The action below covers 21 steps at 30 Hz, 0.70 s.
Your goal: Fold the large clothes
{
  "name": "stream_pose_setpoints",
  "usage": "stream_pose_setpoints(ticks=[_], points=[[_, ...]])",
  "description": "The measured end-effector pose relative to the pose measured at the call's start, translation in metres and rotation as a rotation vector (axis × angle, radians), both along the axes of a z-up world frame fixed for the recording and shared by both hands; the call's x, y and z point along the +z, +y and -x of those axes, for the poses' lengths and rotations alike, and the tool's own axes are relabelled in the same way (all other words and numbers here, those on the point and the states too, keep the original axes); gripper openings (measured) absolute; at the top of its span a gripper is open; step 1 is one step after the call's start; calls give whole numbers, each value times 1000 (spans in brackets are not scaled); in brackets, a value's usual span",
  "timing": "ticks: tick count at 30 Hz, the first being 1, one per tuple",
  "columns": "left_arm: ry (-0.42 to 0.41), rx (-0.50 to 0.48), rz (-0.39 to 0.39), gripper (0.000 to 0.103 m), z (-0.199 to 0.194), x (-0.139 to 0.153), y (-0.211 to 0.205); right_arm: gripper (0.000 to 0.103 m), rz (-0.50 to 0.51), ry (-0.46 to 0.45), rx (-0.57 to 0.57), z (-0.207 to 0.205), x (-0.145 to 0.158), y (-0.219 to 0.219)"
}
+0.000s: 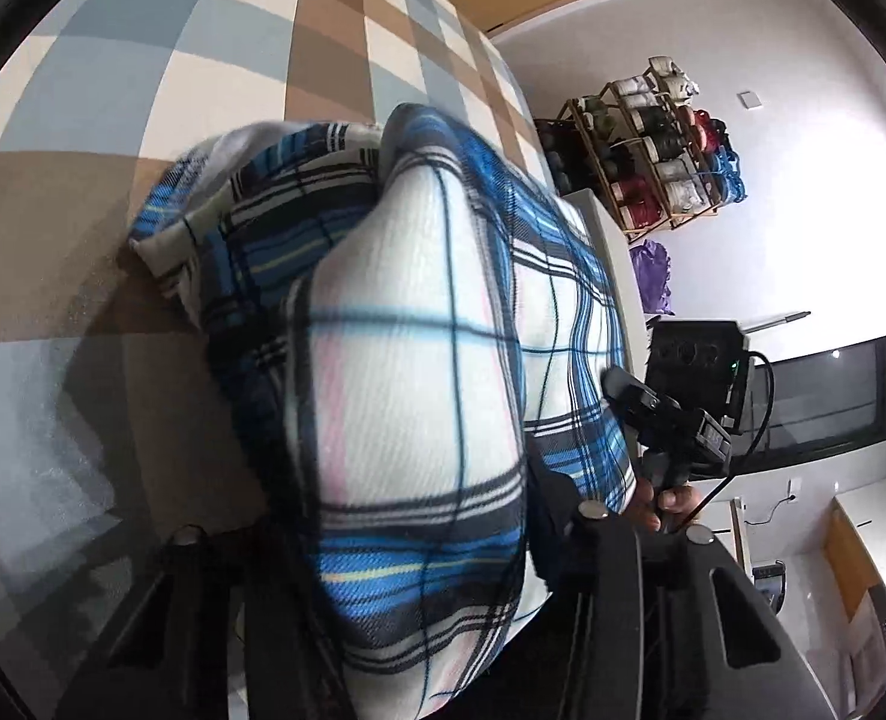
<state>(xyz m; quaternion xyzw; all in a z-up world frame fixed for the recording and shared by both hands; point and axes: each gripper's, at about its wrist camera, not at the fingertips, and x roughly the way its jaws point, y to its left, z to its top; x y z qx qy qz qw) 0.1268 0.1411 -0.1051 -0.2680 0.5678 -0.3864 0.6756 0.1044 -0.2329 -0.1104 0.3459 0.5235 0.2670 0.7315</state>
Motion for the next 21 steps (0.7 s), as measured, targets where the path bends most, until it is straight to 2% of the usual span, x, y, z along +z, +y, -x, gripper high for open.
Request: stream_pose_setpoints(ticks=[3,7,11,13,16,19,21], points=[[-11,-13,-11,34,3,1,1,55,-81,-23,65,7,4,1],[9,11,0,34,-1,-3,2,59,-149,27,85,2,-7,5],[10,9,-4,34,-2,-6,-1,67,-38,67,92,-8,-14,18],[2,7,-17,35,-2,-5,-4,68,-4,74,96,-9,-18,25],[-1,5,-31,35,-2,-6,-5,63,25,58,91,-9,-17,26],[-11,13,-48,35,-2,-4,-10,53,53,33,91,-5,-12,27],[-37,18,-75,32,0,0,-14,42,40,5,91,-2,-8,25]])
